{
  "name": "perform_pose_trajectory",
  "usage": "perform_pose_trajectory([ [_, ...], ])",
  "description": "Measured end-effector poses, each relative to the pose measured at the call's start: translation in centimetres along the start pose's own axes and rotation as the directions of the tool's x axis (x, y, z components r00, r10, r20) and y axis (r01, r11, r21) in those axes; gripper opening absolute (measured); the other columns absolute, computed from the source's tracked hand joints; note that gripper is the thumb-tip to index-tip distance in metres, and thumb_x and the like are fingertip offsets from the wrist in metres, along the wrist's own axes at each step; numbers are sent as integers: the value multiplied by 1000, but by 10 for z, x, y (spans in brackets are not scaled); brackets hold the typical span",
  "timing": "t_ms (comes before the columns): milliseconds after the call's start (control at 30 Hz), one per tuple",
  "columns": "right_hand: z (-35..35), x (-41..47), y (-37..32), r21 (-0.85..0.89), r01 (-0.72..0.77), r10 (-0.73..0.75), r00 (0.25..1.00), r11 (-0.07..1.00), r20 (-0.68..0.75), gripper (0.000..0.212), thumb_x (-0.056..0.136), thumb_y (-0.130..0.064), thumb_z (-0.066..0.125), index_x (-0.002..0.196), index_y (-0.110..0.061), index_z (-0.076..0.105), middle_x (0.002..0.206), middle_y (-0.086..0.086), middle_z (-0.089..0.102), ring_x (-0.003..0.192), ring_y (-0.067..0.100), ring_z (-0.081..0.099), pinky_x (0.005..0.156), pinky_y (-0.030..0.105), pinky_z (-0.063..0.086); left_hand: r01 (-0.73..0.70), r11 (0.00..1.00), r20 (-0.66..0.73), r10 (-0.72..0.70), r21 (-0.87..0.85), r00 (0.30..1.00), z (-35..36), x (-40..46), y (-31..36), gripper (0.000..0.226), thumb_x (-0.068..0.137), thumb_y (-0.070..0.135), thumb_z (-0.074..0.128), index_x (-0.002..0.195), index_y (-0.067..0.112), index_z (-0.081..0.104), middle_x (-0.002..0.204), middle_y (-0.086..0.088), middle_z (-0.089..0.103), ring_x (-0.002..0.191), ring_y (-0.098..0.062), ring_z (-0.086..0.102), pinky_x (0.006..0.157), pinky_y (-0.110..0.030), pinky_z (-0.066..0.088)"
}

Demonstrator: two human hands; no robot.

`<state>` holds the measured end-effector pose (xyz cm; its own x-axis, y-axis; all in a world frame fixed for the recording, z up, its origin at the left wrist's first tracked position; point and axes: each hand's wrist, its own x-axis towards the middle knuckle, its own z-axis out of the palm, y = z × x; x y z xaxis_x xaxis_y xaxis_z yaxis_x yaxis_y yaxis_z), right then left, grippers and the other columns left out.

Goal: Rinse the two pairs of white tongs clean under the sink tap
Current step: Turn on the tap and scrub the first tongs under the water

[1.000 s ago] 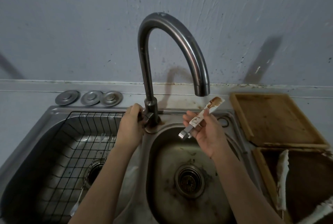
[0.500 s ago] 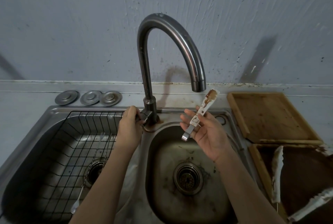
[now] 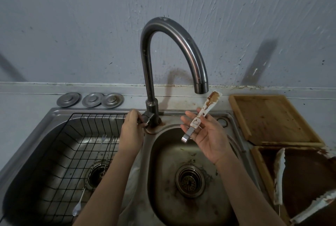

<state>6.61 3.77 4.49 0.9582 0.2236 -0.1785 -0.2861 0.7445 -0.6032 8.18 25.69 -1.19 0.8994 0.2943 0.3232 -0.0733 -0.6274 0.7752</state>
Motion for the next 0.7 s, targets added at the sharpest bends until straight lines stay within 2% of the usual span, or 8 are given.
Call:
perform_pose_trajectory([
  [167, -2, 1, 0, 11, 6, -6, 1000, 1000, 3, 27, 93, -8, 46, 119, -6, 46, 95, 18, 73, 86, 29, 71, 65, 38, 59, 0, 1000, -13, 0, -23, 1000, 1, -1, 1, 37, 76, -11, 53, 77, 24, 40, 81, 11, 47, 79, -20, 52, 73, -45, 50],
  [267, -2, 0, 0, 4, 18, -18, 1000, 1000, -6, 44, 77, -13, 58, 119, -5, 47, 96, 18, 73, 88, 30, 71, 65, 38, 59, -3, 1000, -13, 3, -12, 1000, 0, -2, 2, 39, 76, -10, 54, 76, 26, 39, 81, 12, 47, 79, -20, 52, 73, -47, 50],
  [367, -3, 1, 1, 1, 22, -22, 1000, 1000, -16, 39, 81, -11, 55, 119, -5, 47, 96, 19, 72, 90, 32, 70, 67, 39, 59, 8, 1000, -3, -8, -12, 1000, 0, -1, 3, 34, 77, -10, 54, 78, 21, 41, 82, 9, 48, 80, -23, 53, 73, -47, 50],
  [433, -5, 3, 2, -9, 15, -15, 1000, 1000, -21, 31, 88, -8, 49, 119, -6, 47, 97, 19, 72, 92, 33, 70, 68, 40, 59, 15, 1000, 18, -15, 6, 1000, -1, 0, 6, 29, 78, -10, 56, 83, 17, 45, 87, 3, 51, 85, -24, 55, 73, -41, 50],
  [533, -8, 4, 7, -7, 6, -6, 999, 1000, -37, 24, 97, -6, 39, 119, -6, 47, 98, 19, 73, 94, 34, 69, 71, 42, 60, -19, 998, -10, 19, 57, 1000, -3, -10, 16, 41, 77, -6, 64, 112, 12, 50, 119, -9, 51, 108, -16, 48, 91, -13, 37],
  [600, -8, 6, 12, -11, -3, 3, 999, 1000, -50, 28, 97, -5, 37, 124, -8, 44, 100, 20, 72, 95, 34, 69, 76, 42, 59, -82, 993, -109, 91, 81, 990, -2, -26, 28, 51, 80, 3, 66, 126, 12, 44, 136, -14, 39, 126, -18, 35, 104, -18, 26],
  [633, -8, 7, 16, -16, -6, 5, 998, 1000, -59, 31, 98, -5, 36, 128, -8, 42, 105, 21, 70, 96, 33, 69, 79, 42, 57, -104, 991, -155, 115, 79, 981, -2, -36, 36, 47, 83, 8, 64, 125, 13, 44, 135, -14, 39, 127, -19, 33, 104, -21, 26],
  [700, -5, 10, 25, -39, -14, 11, 997, 999, -79, 36, 99, -7, 34, 134, -8, 38, 119, 24, 61, 98, 31, 68, 85, 43, 53, -107, 993, -150, 115, 57, 982, 2, -49, 50, 29, 88, 18, 57, 115, 15, 50, 121, -8, 48, 115, -17, 41, 97, -17, 28],
])
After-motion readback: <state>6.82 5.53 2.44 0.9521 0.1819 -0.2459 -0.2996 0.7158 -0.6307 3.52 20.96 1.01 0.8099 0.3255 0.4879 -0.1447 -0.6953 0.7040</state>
